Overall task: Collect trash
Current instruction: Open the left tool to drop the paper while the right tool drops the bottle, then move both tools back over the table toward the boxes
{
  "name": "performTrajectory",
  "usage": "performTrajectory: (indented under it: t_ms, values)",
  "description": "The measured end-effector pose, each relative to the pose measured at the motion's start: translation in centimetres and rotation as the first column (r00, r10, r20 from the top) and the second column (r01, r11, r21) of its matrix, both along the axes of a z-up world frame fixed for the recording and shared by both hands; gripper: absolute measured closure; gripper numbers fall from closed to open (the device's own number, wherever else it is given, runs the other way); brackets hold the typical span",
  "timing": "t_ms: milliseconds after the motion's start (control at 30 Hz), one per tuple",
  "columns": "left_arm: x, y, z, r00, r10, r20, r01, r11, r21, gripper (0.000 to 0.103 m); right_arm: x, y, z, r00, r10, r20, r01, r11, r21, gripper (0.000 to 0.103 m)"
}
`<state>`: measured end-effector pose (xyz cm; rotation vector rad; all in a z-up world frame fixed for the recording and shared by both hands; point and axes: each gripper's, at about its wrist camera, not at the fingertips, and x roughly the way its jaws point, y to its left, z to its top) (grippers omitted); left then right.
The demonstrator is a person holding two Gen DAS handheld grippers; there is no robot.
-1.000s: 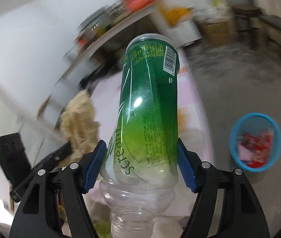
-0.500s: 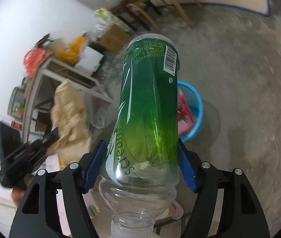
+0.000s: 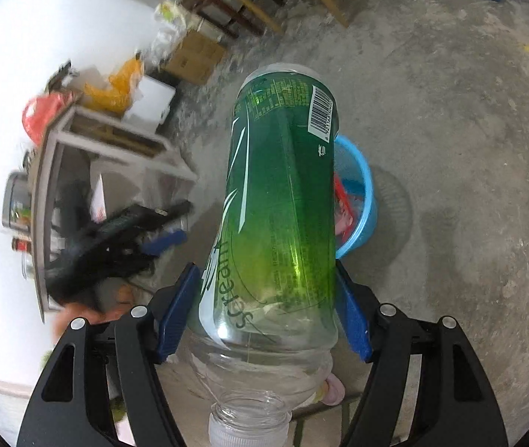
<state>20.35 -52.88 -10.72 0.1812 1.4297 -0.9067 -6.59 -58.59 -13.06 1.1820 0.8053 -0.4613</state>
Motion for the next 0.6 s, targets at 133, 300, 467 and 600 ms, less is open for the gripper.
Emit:
performTrajectory:
  t_ms: [133,300,467,600]
  values:
    - [-1.2,3.3,5.5,0.998,-0.031,0.056,0.036,0.995,-0.092,0.036,4.7,-0.5,-3.0,0.991,0.111,-0.079,-0.109,0.993,0.034,0.035]
    - [-1.9,12.1,12.4,0.983,0.016,0.182,0.021,0.980,-0.199,0.024,11.8,-2.2,-5.7,0.966,0.210,-0.152,-0.210,0.978,0.017,0.034]
    - [-2.9,22.1,14.4,0.953,0.148,0.265,-0.089,0.970,-0.225,0.021,15.4,-3.5,-8.5,0.946,0.191,-0.262,-0.205,0.978,-0.030,0.026]
    - [-3.9,29.7,13.6,0.928,0.247,0.280,-0.190,0.958,-0.215,0.020,14.5,-2.8,-8.4,0.952,0.176,-0.250,-0.188,0.982,-0.024,0.026]
